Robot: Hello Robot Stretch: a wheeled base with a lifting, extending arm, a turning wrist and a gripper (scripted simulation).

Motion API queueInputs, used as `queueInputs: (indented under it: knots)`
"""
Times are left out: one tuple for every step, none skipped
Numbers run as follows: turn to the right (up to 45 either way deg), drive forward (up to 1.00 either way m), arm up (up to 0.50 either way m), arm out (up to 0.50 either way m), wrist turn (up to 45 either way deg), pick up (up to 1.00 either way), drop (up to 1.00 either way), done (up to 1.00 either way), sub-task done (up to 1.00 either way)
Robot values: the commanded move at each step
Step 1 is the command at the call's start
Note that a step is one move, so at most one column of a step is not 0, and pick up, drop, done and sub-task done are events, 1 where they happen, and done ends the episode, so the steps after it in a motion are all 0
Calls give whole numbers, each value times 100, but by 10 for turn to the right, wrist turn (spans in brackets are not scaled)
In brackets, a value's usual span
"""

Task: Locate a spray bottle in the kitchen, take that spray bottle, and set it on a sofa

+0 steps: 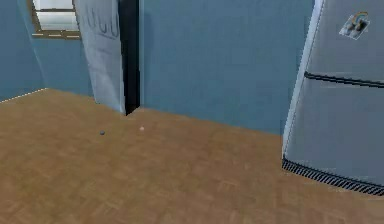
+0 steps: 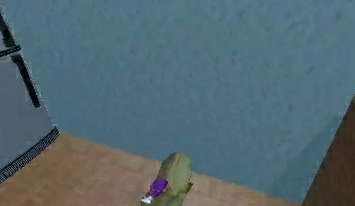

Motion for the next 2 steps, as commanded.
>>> queueInputs:
  knots:
    - [450, 0, 0, 0, 0, 0, 0, 0, 0]
    - [390, 0, 0, 0, 0, 0, 0, 0, 0]
